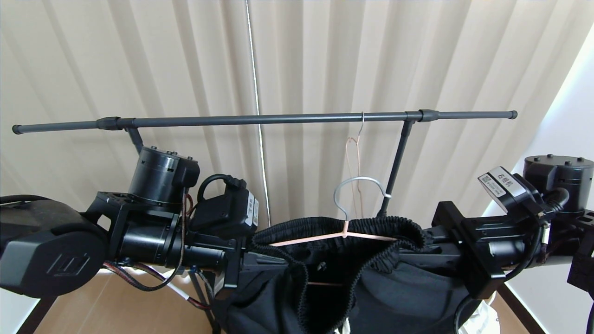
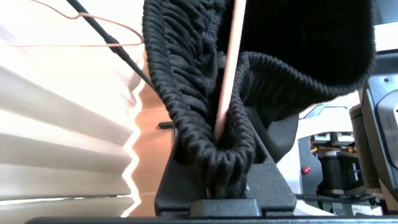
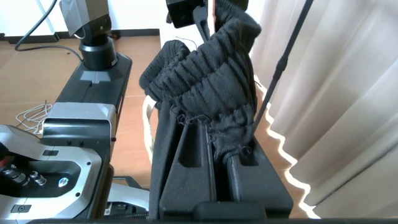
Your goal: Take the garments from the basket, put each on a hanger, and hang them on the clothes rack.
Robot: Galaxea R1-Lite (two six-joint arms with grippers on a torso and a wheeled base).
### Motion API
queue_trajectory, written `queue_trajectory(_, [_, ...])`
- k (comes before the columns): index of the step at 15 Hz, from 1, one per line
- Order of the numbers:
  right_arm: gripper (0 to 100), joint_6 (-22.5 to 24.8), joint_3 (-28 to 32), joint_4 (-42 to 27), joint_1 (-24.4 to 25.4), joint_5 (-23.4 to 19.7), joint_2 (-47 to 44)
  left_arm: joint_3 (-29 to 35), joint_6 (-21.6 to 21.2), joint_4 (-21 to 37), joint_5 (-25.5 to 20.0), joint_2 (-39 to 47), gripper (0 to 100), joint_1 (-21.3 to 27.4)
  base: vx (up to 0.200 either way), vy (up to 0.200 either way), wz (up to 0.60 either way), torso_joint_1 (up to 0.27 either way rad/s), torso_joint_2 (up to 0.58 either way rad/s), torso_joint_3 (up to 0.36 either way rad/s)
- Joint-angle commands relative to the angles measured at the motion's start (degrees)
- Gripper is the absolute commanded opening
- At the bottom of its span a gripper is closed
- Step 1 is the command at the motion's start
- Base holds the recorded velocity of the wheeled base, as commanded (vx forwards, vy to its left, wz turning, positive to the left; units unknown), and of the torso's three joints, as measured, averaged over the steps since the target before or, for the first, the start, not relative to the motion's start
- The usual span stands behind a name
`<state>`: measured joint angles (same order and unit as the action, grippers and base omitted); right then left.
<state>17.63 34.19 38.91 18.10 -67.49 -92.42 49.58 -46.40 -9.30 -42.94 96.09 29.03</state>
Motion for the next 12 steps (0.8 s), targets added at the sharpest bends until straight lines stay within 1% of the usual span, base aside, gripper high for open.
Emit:
queue_trajectory(1, [0,0.0,-0.1,0.0,0.1,0.3,0.2,0.0,0.1,-0.1,0.0,-0.1,0,-0.1,0.0,0.0,0.0,0.0,0.0,0.0])
queue_trajectory(6, [0,0.1,-0.3,-0.1,0.1,0.7,0.6,0.2,0.4,-0.3,0.0,-0.9,0,-1.3,0.0,0.0,0.0,0.0,0.0,0.0])
queue_trajectory(7, [100,0.2,-0.3,-0.2,0.0,0.8,0.7,0.3,0.5,-0.3,0.0,-1.0,0,-1.4,0.0,0.0,0.0,0.0,0.0,0.0])
queue_trajectory(8, [100,0.2,-0.4,-0.2,0.0,0.8,0.7,0.3,0.4,-0.4,0.0,-1.0,0,-1.4,0.0,0.0,0.0,0.0,0.0,0.0])
queue_trajectory(12, [100,0.3,-0.7,-0.1,-1.9,1.1,1.0,0.3,0.5,-1.9,0.0,-1.1,0,-4.3,0.0,0.0,0.0,0.0,0.0,0.0])
